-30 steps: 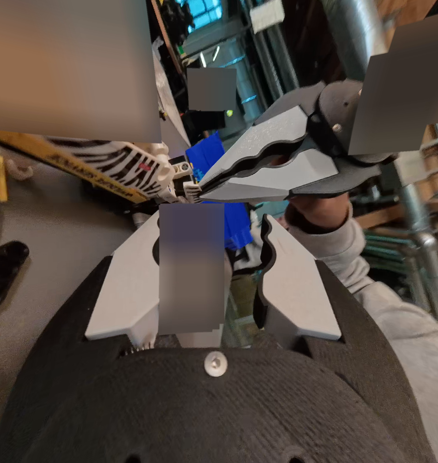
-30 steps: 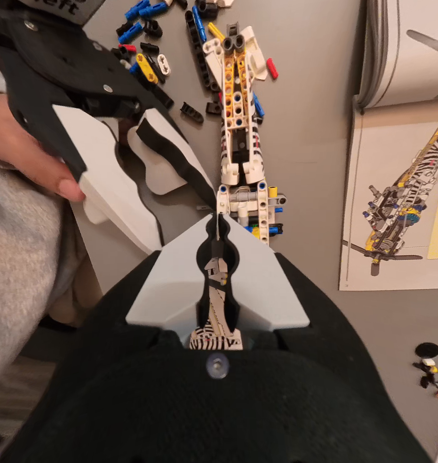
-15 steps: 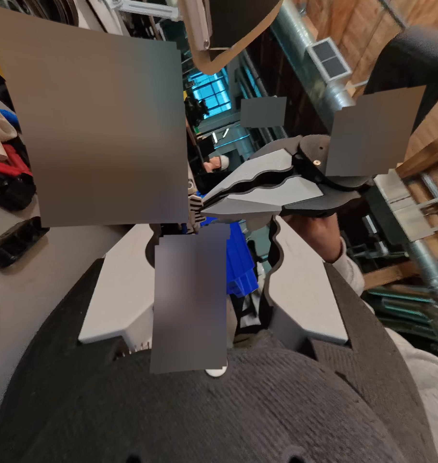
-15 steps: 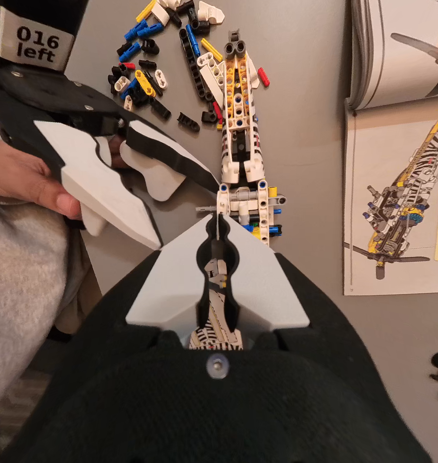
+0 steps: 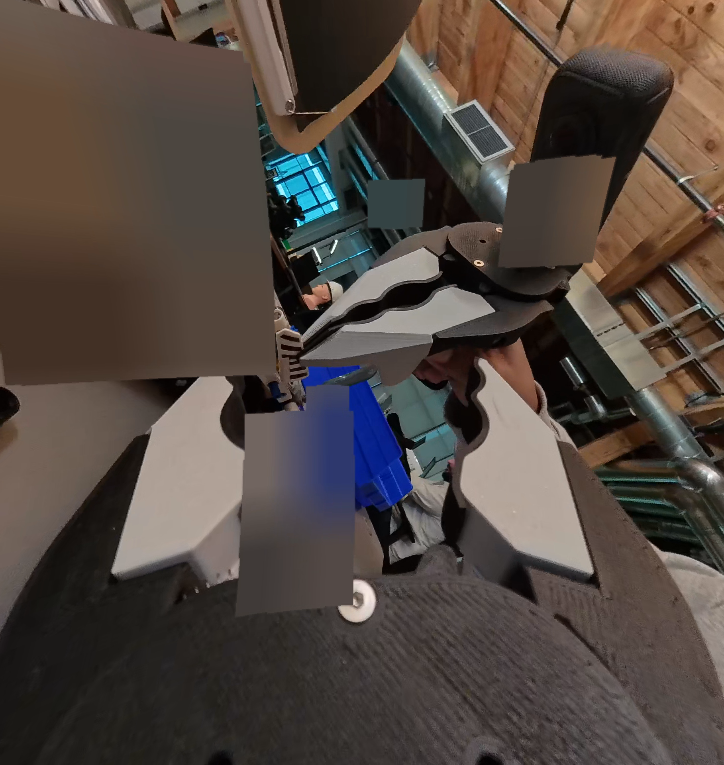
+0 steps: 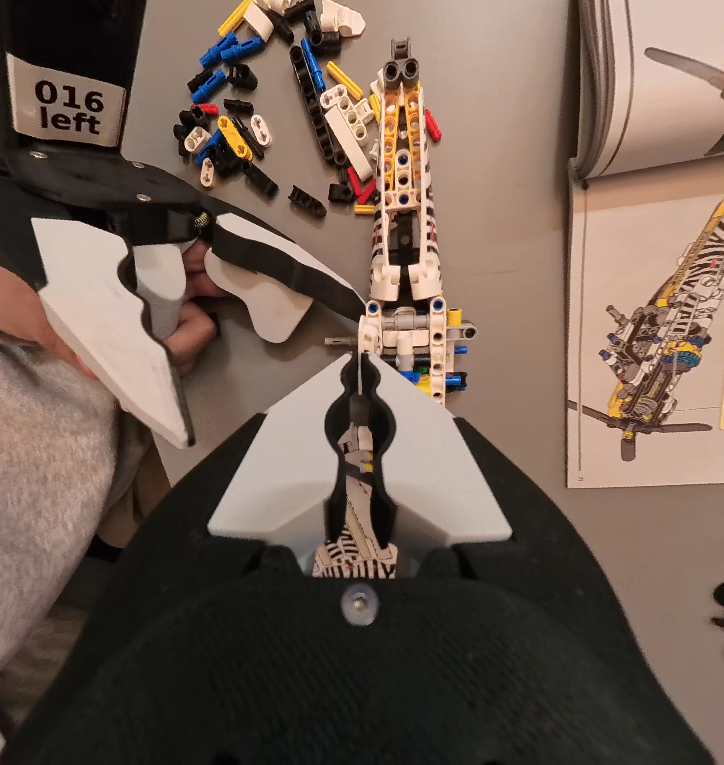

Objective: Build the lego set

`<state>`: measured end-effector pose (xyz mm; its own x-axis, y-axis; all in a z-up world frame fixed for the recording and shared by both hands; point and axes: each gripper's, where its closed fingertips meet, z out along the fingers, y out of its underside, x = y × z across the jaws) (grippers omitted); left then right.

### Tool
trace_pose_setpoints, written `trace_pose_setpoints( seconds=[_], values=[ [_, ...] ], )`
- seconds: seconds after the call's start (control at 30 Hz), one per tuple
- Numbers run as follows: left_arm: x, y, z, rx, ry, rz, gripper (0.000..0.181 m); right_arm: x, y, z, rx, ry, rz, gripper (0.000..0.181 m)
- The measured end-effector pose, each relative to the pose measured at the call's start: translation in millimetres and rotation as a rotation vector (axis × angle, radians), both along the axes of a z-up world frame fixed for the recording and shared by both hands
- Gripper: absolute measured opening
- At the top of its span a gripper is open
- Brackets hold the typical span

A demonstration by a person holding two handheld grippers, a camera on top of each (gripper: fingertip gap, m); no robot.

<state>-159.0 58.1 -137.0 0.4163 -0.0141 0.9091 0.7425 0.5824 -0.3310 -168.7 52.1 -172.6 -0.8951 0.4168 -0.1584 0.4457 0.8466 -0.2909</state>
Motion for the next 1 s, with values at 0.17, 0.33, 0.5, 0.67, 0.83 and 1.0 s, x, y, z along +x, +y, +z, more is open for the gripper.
trace_pose_setpoints(
  seconds=[0.17, 0.33, 0.5, 0.67, 0.83, 1.0],
  values=[
    [-0.1, -0.4, -0.4, 0.009, -0.007, -0.007, 0.103, -1.4, 0.0, 0.8, 0.051, -0.115, -0.012, 0.000],
    [-0.6, -0.3, -1.8, 0.003, -0.012, -0.006, 0.100, -2.5, -1.0, 1.2, 0.120, -0.202, 0.001, 0.000],
    [-0.3, -0.4, -1.9, 0.004, -0.014, -0.011, 0.100, -2.7, -1.6, 1.3, 0.162, -0.243, 0.061, 0.000],
    [0.0, -0.3, -1.9, 0.004, -0.015, -0.013, 0.100, -2.7, -1.8, 1.1, 0.137, -0.241, 0.087, 0.000],
    [0.9, 0.2, -1.7, 0.000, -0.011, -0.015, 0.101, -2.1, -1.6, 0.8, 0.123, -0.197, 0.105, 0.000],
    [1.2, 0.4, -1.5, -0.003, -0.009, -0.014, 0.102, -3.6, -2.4, 1.4, 0.068, -0.236, 0.044, 0.000]
  ],
)
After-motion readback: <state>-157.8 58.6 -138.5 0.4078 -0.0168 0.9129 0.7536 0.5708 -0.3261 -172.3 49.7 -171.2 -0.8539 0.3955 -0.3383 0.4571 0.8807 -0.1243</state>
